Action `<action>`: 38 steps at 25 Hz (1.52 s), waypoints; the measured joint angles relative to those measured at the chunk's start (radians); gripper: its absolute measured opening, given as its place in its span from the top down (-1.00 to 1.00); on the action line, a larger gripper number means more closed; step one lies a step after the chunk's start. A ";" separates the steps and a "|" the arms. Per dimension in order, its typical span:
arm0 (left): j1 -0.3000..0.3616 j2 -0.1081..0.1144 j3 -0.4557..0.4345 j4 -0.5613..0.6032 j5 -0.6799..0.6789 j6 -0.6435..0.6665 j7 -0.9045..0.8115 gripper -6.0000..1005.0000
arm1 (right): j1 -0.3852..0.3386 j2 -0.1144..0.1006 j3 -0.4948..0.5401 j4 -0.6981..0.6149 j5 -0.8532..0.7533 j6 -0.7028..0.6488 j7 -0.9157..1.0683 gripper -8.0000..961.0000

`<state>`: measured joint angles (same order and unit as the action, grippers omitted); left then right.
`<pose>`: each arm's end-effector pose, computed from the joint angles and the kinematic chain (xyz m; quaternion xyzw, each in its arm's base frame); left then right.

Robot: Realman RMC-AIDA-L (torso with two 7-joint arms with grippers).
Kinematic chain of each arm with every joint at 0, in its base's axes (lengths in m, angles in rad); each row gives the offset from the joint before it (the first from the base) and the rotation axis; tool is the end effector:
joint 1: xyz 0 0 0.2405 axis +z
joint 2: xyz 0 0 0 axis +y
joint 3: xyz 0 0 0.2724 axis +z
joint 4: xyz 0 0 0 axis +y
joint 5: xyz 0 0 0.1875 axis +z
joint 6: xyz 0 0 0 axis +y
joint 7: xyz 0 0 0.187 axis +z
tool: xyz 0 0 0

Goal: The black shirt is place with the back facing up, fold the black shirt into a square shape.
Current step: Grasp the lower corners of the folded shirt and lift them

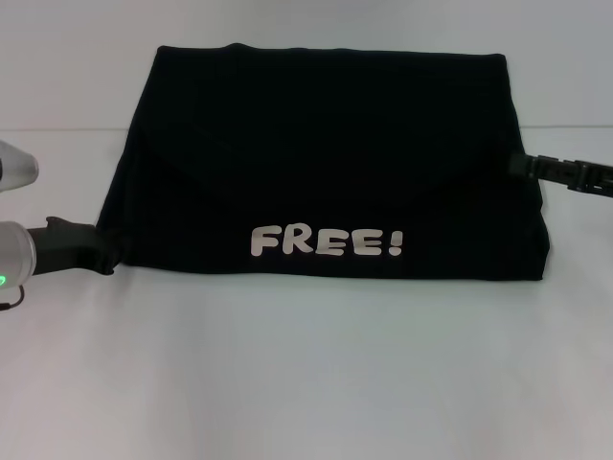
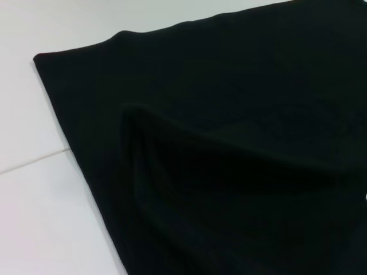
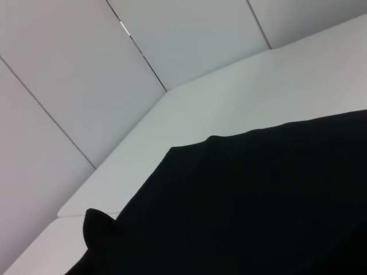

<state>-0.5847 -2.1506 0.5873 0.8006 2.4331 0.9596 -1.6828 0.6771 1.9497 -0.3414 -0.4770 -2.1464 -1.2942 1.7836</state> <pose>-0.3302 0.4048 -0.0221 -0.8652 -0.3377 -0.0237 0.3699 0.2810 0.4180 0.0175 -0.8100 0.4554 0.2768 0.2446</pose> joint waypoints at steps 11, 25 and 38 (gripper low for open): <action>0.002 0.000 -0.005 0.010 -0.001 0.004 -0.003 0.96 | 0.001 -0.056 -0.017 -0.001 -0.231 0.017 0.163 -0.47; 0.008 0.000 -0.002 0.018 0.000 0.008 -0.011 0.95 | 0.030 0.015 -0.156 0.010 -0.271 0.137 0.208 -0.39; 0.007 0.000 -0.002 0.014 0.000 0.005 -0.007 0.95 | 0.012 0.020 -0.165 0.002 -0.265 0.152 0.224 0.09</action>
<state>-0.5776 -2.1506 0.5855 0.8143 2.4326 0.9650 -1.6903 0.6889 1.9694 -0.5062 -0.4749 -2.4112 -1.1427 2.0078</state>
